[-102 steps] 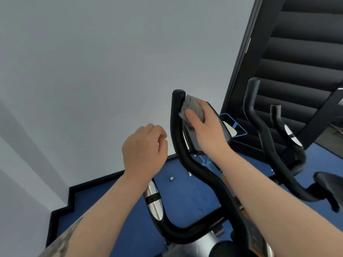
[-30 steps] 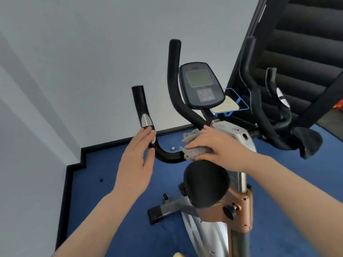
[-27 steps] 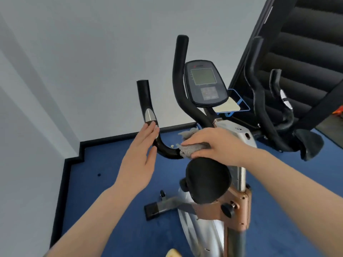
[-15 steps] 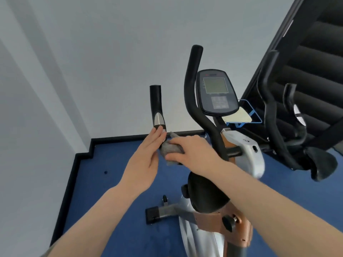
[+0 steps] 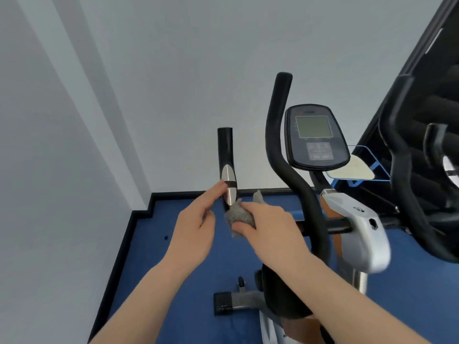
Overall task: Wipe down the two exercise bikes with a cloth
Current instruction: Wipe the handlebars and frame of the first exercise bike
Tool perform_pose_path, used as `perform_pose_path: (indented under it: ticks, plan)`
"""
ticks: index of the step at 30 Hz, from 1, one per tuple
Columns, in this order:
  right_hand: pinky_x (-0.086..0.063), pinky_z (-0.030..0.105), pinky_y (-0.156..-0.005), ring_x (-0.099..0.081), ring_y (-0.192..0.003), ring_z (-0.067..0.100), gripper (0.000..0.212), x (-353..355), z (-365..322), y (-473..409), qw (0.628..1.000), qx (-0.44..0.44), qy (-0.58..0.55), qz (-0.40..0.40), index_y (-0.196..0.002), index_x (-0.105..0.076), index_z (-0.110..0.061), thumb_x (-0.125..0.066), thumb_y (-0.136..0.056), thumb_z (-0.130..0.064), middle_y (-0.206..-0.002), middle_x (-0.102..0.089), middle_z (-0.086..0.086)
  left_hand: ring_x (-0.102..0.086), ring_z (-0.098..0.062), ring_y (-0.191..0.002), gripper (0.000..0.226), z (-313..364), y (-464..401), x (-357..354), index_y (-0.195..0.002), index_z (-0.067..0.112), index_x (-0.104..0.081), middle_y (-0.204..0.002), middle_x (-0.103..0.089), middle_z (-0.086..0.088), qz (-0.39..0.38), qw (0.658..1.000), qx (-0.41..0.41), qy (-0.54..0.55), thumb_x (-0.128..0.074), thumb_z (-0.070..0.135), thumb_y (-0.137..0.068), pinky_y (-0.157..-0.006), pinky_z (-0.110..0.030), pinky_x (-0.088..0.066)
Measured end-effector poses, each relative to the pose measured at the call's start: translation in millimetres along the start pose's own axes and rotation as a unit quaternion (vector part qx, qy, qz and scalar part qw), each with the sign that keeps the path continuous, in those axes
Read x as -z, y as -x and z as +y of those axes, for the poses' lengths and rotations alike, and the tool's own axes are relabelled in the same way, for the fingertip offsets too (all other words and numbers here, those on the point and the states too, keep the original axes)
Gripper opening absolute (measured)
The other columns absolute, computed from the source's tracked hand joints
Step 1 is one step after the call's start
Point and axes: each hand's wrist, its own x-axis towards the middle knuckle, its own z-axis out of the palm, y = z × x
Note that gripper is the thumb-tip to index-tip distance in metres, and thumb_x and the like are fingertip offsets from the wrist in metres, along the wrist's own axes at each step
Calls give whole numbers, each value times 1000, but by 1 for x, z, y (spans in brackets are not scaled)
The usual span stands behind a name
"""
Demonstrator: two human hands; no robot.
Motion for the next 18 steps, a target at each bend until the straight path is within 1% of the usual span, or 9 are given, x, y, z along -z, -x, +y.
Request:
perform_pose_path:
  ticks: [3, 5, 6, 8, 10, 12, 15, 17, 18]
  plan:
    - [-39, 25, -74, -58, -95, 20, 25, -3, -15, -14, 998, -16, -33, 50, -111, -58, -21, -52, -96, -41, -96, -65, -4, -35, 11, -135, 76, -4, -7, 2, -137, 36, -47, -146, -43, 25, -7, 1000, -10, -22, -35, -20, -88, -115, -16, -27]
    - [-34, 19, -64, -57, -85, 17, 17, -4, -16, -14, 997, -20, -50, 56, -104, -53, -25, -54, -95, -39, -80, -54, -14, -34, 11, -136, 79, -4, -13, 2, -138, 38, -46, -146, -42, 28, -17, 999, -19, -21, -34, -21, -87, -113, -12, -26]
    - [-35, 21, -63, -57, -82, 16, 18, -6, -14, -11, 998, -16, -45, 52, -104, -52, -25, -55, -95, -40, -76, -48, -15, -34, 11, -136, 80, -5, -16, 3, -138, 38, -46, -147, -41, 28, -28, 999, -30, -25, -34, -22, -86, -112, -10, -26]
    - [-38, 27, -67, -56, -84, 13, 24, -6, -12, -6, 999, -15, -29, 32, -109, -53, -25, -54, -94, -44, -78, -48, -16, -32, 9, -138, 83, -6, -22, 6, -139, 37, -45, -149, -40, 24, -44, 996, -65, -43, -34, -23, -84, -111, -8, -23]
    - [-40, 29, -73, -57, -90, 15, 24, -1, -18, -20, 997, -30, -47, 53, -108, -56, -23, -53, -95, -44, -87, -58, -9, -32, 6, -140, 82, -9, -31, 10, -139, 35, -45, -151, -40, 18, -54, 993, -89, -63, -34, -24, -84, -114, -12, -24]
    - [-41, 30, -76, -58, -94, 17, 24, 4, -28, -37, 992, -50, -81, 78, -112, -56, -22, -51, -97, -40, -96, -61, -4, -34, 4, -139, 78, -10, -42, 14, -139, 30, -47, -150, -41, 15, -56, 991, -99, -70, -34, -24, -84, -115, -17, -26]
    - [-39, 31, -71, -56, -89, 18, 29, 2, -32, -35, 996, -63, -41, 51, -118, -52, -23, -50, -97, -43, -91, -55, -6, -35, 4, -138, 77, -12, -59, 21, -140, 23, -51, -149, -41, 16, -67, 987, -119, -91, -35, -24, -81, -114, -14, -26]
    - [-38, 30, -68, -54, -83, 15, 28, 0, -30, -25, 997, -81, 0, 10, -109, -53, -23, -49, -96, -47, -86, -55, -7, -34, 3, -138, 79, -15, -68, 25, -140, 22, -52, -149, -41, 16, -80, 979, -155, -110, -36, -25, -79, -112, -11, -24]
    - [-38, 29, -68, -55, -83, 15, 26, 1, -30, -29, 996, -91, -11, 15, -105, -55, -23, -49, -95, -47, -85, -56, -7, -34, 3, -137, 78, -17, -72, 26, -139, 21, -53, -148, -42, 14, -83, 974, -173, -117, -37, -25, -78, -112, -12, -25]
